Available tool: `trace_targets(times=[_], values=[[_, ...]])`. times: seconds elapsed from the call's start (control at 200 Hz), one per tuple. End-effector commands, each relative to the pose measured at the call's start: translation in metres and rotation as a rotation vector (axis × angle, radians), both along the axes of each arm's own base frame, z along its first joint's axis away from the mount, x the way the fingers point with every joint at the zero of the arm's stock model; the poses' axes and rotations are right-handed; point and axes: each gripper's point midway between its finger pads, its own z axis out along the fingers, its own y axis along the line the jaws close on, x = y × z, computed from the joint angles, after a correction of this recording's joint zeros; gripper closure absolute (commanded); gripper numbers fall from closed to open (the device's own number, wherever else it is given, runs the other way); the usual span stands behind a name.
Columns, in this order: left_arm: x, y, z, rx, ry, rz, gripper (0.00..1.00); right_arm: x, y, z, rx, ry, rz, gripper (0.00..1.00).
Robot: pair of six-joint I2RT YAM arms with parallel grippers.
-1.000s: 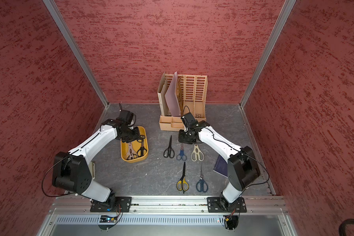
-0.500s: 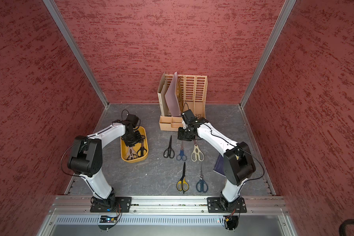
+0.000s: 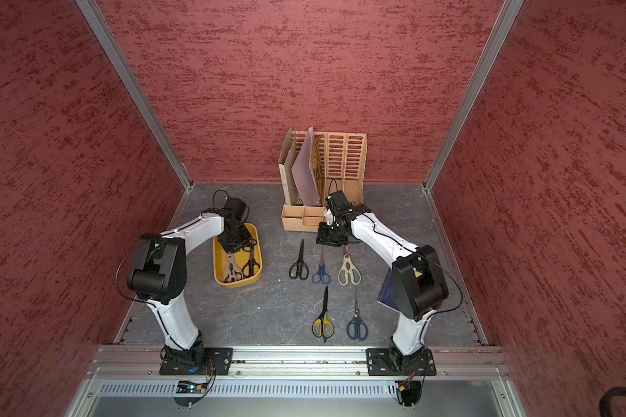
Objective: Take the scissors out of the storage box
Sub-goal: Pick up the scissors from the storage box.
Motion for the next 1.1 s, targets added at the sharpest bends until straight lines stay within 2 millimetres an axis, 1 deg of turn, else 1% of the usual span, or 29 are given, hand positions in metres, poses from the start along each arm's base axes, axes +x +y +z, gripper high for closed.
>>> trace_targets(times=[0.0, 0.125, 0.366, 0.591, 0.776, 0.887, 1.007, 1.097], values=[[0.007, 0.001, -0.003, 0.012, -0.013, 0.015, 0.70, 0.004, -0.001, 0.005, 0.016, -0.012, 0.012, 0.66], [0.008, -0.003, -0.007, 0.011, -0.015, 0.009, 0.71, 0.002, -0.001, 0.001, 0.026, -0.002, 0.006, 0.66], [0.016, -0.009, -0.016, 0.008, -0.010, -0.005, 0.74, -0.011, -0.002, -0.005, 0.054, 0.027, -0.009, 0.66], [0.007, -0.011, -0.024, 0.018, 0.017, -0.019, 0.77, -0.012, -0.006, -0.003, 0.041, 0.021, -0.014, 0.66], [0.001, -0.014, -0.013, 0.033, -0.001, -0.035, 0.77, -0.014, -0.007, -0.004, 0.038, 0.018, -0.016, 0.66], [-0.001, -0.016, -0.011, 0.036, -0.007, -0.040, 0.77, -0.016, -0.008, -0.007, 0.040, 0.023, -0.017, 0.66], [-0.002, -0.016, -0.017, 0.043, 0.004, -0.039, 0.77, -0.018, -0.008, -0.008, 0.042, 0.028, -0.025, 0.66], [-0.001, -0.015, -0.023, 0.051, 0.016, -0.041, 0.78, -0.019, -0.010, -0.006, 0.043, 0.023, -0.033, 0.66]])
